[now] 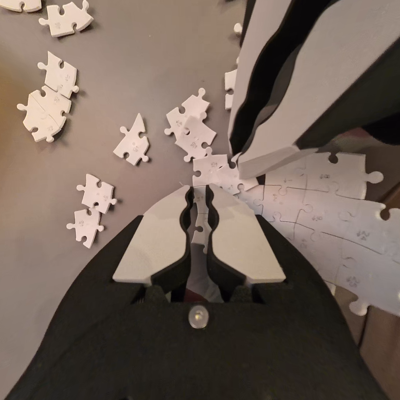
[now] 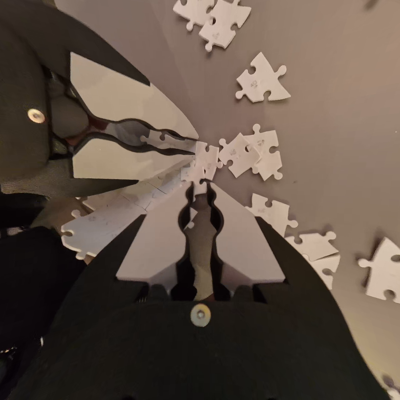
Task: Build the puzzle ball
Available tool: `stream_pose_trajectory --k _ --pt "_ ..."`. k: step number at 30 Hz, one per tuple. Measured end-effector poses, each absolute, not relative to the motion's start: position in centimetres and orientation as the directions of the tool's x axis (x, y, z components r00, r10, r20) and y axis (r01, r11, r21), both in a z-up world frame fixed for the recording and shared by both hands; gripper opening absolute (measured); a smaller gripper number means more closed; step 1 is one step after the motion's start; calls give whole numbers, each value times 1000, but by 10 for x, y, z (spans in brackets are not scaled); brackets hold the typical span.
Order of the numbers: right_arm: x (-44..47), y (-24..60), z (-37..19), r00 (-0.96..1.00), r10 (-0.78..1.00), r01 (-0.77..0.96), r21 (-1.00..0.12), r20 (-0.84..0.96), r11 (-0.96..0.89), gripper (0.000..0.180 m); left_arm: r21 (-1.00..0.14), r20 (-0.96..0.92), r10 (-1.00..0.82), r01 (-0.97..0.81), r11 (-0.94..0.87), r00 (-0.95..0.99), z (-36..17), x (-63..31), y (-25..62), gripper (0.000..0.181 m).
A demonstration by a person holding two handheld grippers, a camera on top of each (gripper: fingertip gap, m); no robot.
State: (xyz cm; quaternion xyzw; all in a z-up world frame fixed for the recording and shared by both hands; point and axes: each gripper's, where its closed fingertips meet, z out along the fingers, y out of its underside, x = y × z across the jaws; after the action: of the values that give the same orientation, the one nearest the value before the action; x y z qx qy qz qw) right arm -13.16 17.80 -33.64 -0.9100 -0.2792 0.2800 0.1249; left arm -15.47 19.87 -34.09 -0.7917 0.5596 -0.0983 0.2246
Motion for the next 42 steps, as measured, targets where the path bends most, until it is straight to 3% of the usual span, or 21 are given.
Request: stream_pose_trajectory --k 1,9,28,34,42 --pt "-132 180 -336 686 562 411 -393 -462 -823 6 -467 -96 -930 -841 -273 355 -341 -154 199 10" --pt "-128 177 -331 672 466 270 -395 -576 -878 3 -471 -91 -928 -837 -279 360 -341 -154 199 11" --pt "-118 179 -328 781 319 38 -469 -537 -882 3 -465 -98 -923 -837 -289 373 -341 -154 200 10" --pt "-119 176 -330 792 318 44 -471 -521 -881 4 -464 -101 -922 -838 -289 374 -341 -153 200 10" --pt "-119 173 -326 799 373 108 -499 -472 -860 23 -466 -97 -922 -836 -290 375 -341 -153 200 10"
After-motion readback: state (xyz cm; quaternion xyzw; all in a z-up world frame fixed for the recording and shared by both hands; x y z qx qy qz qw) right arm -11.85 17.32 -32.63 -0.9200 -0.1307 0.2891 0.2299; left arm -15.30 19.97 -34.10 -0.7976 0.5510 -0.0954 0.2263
